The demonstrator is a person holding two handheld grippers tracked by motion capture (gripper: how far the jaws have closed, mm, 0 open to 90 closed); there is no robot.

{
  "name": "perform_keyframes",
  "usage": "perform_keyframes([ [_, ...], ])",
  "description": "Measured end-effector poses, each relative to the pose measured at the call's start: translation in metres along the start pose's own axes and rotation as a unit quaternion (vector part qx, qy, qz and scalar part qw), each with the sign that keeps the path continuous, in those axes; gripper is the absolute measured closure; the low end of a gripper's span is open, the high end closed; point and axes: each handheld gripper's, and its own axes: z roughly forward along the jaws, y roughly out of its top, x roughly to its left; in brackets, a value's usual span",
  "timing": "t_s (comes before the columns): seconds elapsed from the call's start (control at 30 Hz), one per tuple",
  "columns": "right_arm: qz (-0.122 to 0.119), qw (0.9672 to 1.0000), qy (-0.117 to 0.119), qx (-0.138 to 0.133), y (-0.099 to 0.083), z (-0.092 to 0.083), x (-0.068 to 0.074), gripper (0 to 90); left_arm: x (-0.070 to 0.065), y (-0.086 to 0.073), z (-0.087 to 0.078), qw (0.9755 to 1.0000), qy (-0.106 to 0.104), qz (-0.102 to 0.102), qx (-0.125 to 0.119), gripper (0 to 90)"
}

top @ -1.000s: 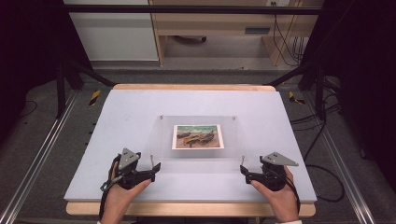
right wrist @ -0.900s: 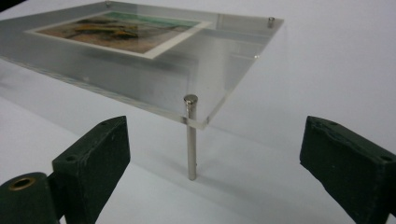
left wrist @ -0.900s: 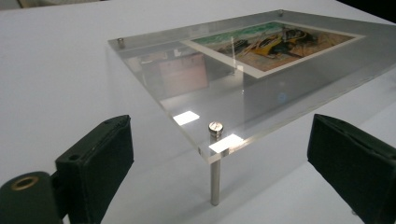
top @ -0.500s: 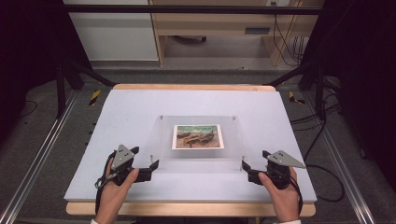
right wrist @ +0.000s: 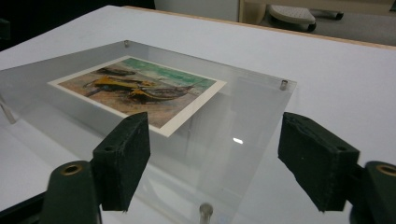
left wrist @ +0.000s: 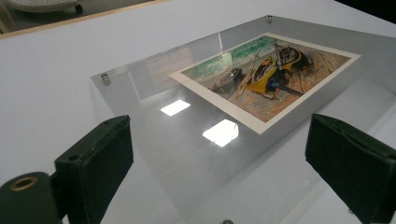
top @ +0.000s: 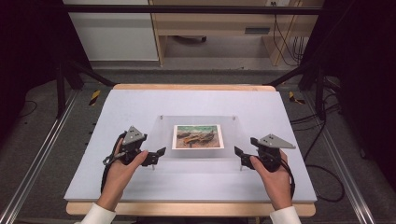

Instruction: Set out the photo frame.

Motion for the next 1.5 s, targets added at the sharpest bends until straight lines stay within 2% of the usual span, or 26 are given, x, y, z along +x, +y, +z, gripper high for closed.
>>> perform_keyframes([
  [0.13,0.003,1.0,0.002,0.007,0.009,0.01,-0.003,17.8,-0.003,-0.003,0.002,0.9999,0.004,0.01,0.011,5.5],
  [0.2,0.003,0.9999,-0.004,0.013,0.012,0.017,-0.005,16.3,-0.004,-0.006,0.0,1.0,0.008,-0.001,0.002,5.5],
  [0.23,0.013,0.9998,0.0,0.015,0.01,0.02,-0.007,17.2,-0.003,-0.01,0.0,0.9999,0.008,-0.014,-0.003,5.7],
  [0.3,0.014,0.9996,0.0,0.023,0.006,0.023,-0.008,18.3,-0.001,-0.013,-0.001,0.9994,0.01,-0.032,-0.005,6.8],
  [0.33,0.014,0.9996,0.0,0.023,0.006,0.023,-0.008,18.3,-0.001,-0.013,-0.001,0.9994,0.01,-0.032,-0.005,7.5],
  [0.4,0.03,0.9991,0.009,0.029,0.0,0.024,-0.009,22.5,0.0,-0.016,-0.003,0.9989,0.01,-0.044,-0.014,9.6],
  [0.43,0.03,0.999,0.012,0.03,-0.001,0.024,-0.009,23.9,0.002,-0.02,-0.003,0.9985,0.01,-0.051,-0.016,11.0],
  [0.5,0.032,0.9988,0.015,0.033,-0.002,0.024,-0.01,24.8,0.003,-0.022,-0.002,0.9983,0.008,-0.055,-0.016,14.6],
  [0.57,0.042,0.9983,0.023,0.034,-0.005,0.023,-0.013,29.6,0.004,-0.024,0.0,0.9983,0.011,-0.052,-0.026,18.4],
  [0.7,0.048,0.9977,0.027,0.039,-0.008,0.024,-0.014,29.8,0.007,-0.026,0.001,0.9975,0.009,-0.065,-0.026,18.1],
  [0.77,0.047,0.9971,0.03,0.052,-0.01,0.028,-0.014,29.0,0.009,-0.028,0.002,0.9969,0.008,-0.075,-0.025,17.2],
  [0.87,0.055,0.9962,0.037,0.056,-0.011,0.031,-0.014,26.2,0.012,-0.03,0.004,0.995,-0.001,-0.098,-0.019,16.0],
  [1.0,0.064,0.9951,0.044,0.062,-0.012,0.032,-0.013,21.2,0.012,-0.03,0.005,0.9934,-0.006,-0.114,-0.013,14.6],
  [1.07,0.067,0.9943,0.045,0.07,-0.013,0.034,-0.012,18.4,0.013,-0.032,0.006,0.9899,-0.027,-0.139,-0.008,14.0],
  [1.27,0.072,0.9931,0.046,0.08,-0.014,0.039,-0.012,15.1,0.014,-0.034,0.011,0.9881,-0.039,-0.148,0.007,13.4],
  [1.3,0.074,0.993,0.047,0.08,-0.014,0.04,-0.012,14.8,0.014,-0.035,0.014,0.9869,-0.046,-0.154,0.01,13.4],
  [1.33,0.074,0.993,0.047,0.08,-0.014,0.04,-0.012,14.8,0.014,-0.035,0.014,0.9869,-0.046,-0.154,0.01,12.6],
  [1.37,0.078,0.9924,0.047,0.083,-0.014,0.04,-0.012,14.5,0.015,-0.037,0.015,0.9845,-0.057,-0.165,0.012,12.6],
  [1.5,0.086,0.9915,0.048,0.084,-0.015,0.04,-0.012,13.7,0.016,-0.038,0.017,0.9828,-0.062,-0.174,0.012,12.0],
])
